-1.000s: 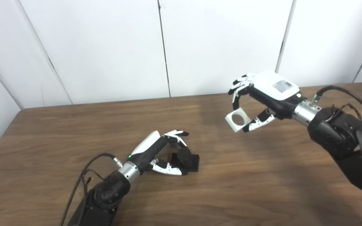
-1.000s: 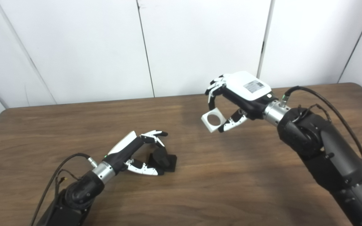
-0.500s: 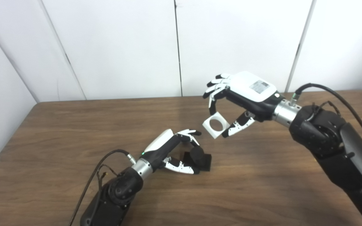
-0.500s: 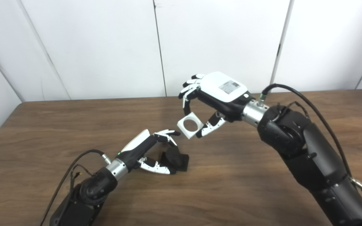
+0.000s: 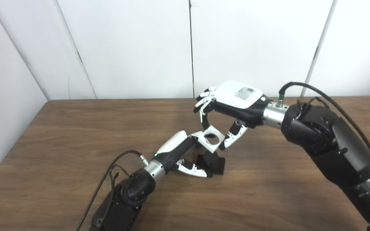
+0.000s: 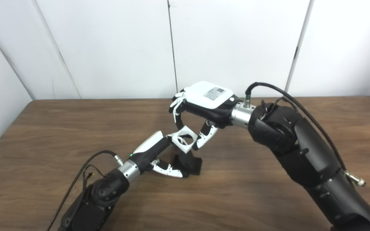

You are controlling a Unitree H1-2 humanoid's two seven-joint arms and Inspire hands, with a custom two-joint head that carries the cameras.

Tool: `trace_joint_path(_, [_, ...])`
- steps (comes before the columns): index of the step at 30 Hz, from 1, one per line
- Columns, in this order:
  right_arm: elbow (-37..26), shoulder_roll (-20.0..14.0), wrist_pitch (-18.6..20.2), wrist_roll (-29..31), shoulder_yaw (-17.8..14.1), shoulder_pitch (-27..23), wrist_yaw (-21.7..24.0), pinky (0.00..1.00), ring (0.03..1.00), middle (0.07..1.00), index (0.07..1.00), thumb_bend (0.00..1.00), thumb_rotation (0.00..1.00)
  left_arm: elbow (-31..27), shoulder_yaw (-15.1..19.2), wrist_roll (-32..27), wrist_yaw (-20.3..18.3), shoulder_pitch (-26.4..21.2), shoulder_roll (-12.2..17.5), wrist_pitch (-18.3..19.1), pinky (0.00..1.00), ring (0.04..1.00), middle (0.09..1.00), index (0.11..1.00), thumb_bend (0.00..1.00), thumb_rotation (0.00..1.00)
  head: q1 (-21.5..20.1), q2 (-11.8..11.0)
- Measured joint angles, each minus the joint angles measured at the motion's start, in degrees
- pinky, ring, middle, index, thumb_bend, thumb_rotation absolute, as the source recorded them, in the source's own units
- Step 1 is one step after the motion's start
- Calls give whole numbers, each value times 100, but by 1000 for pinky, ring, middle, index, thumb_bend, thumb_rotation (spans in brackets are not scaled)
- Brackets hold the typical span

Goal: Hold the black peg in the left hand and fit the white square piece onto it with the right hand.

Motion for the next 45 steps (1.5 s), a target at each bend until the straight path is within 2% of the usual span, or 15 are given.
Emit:
trace_joint_path(11, [46, 65, -10, 21, 248, -238, 595, 987, 904, 797, 480, 522, 142, 27, -5, 6, 57, -24, -8, -6, 791, 926, 892, 494, 517, 84, 17, 35])
trace_joint_path(19, [267, 63, -274, 23, 355, -233, 647, 975, 902, 802, 481, 521, 142, 35, -16, 32, 88, -62, -9, 18, 787, 927, 894, 495, 517, 82, 35, 53])
trace_joint_path(29, [265, 55, -307, 80, 390, -145, 806, 977, 903, 797, 480, 521, 139, 36, -16, 7, 68, -60, -8, 18, 789, 929, 900, 495, 517, 82, 44, 79])
trace_joint_path(45, [506, 73, -447, 90, 368, -157, 616, 978, 906, 805, 480, 519, 138, 2, -14, 14, 65, -59, -6, 79, 793, 926, 894, 494, 517, 81, 70, 88])
